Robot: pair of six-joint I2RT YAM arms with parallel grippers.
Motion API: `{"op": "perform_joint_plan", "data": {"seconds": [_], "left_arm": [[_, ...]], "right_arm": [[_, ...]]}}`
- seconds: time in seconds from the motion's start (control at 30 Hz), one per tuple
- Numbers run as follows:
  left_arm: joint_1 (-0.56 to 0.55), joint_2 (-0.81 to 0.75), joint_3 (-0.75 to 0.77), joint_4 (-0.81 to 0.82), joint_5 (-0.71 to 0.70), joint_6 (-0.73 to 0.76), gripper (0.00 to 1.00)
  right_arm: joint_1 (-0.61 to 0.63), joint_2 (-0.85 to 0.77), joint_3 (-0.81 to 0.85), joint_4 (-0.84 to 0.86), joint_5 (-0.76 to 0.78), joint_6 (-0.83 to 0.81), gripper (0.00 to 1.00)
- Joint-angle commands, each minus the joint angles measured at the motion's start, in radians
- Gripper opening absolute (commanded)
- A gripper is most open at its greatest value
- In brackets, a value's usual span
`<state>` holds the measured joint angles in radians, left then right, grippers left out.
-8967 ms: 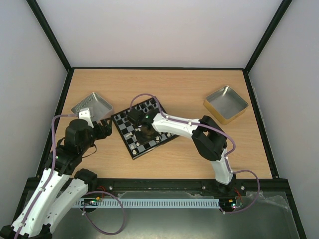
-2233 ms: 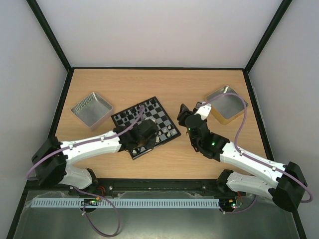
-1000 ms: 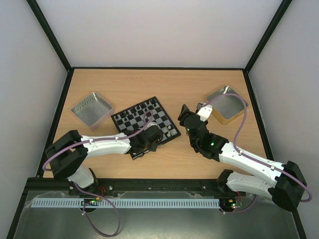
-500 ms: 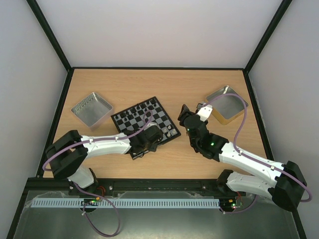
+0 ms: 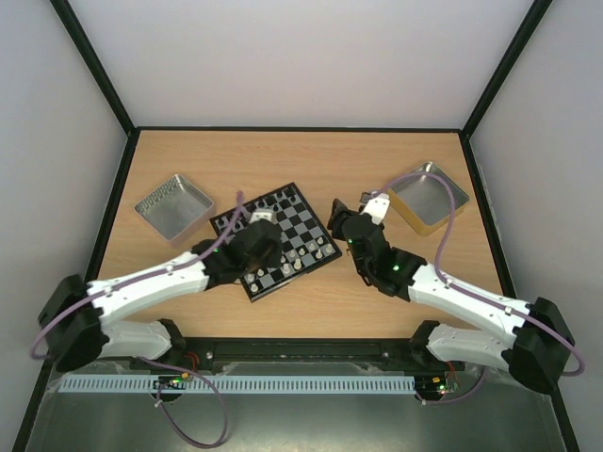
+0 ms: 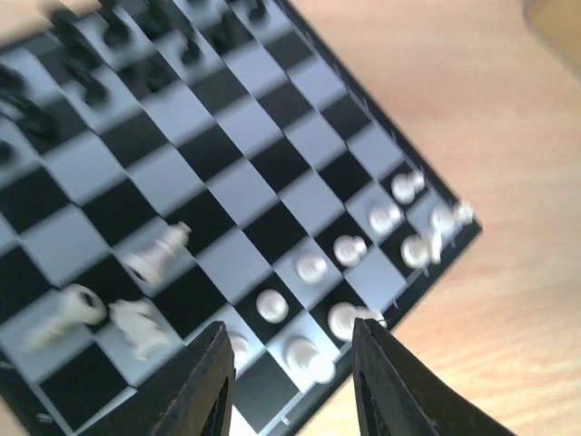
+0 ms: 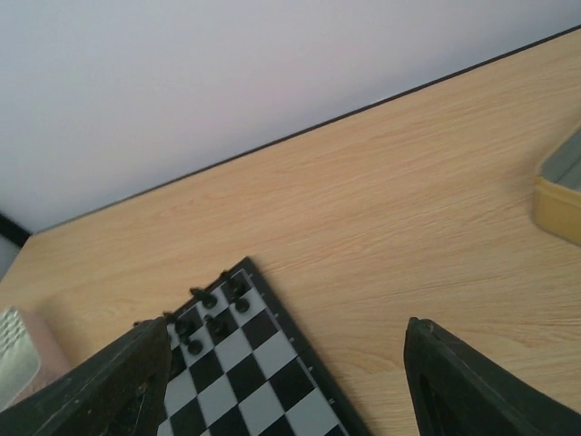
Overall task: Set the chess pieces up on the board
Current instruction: Place the chess piece on the chessboard, then pick up the chess piece from the chessboard.
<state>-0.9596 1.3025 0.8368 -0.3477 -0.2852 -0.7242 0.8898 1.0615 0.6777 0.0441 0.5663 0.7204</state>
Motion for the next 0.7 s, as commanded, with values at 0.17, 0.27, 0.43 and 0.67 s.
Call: {"op": "perform_joint_plan", "data": {"seconds": [0.17,0.27,0.43,0.67], "left_arm": [[0.26,-0.326,-0.148,-0.014,0.037,0.027,0.48],[0.32,-0.356,-0.186,0.009,0.116,0.057,0.54],[0.339,-0.254,-0.172,0.032,0.231,0.196,0.57],[0.339,-0.036,-0.063,0.016,0.245,0.306,0.58]], "right_arm": [[-0.001,0.237,0.19,-0.071,-0.324,-0.081,0.7],[-0.002,0.286,0.228,-0.097,-0.329,-0.058,0.7],[-0.001,0.291,0.221,-0.084,-0.305,-0.014,0.69],[-0.002,0.256,0.179,-0.084,-0.27,0.005,0.69]]}}
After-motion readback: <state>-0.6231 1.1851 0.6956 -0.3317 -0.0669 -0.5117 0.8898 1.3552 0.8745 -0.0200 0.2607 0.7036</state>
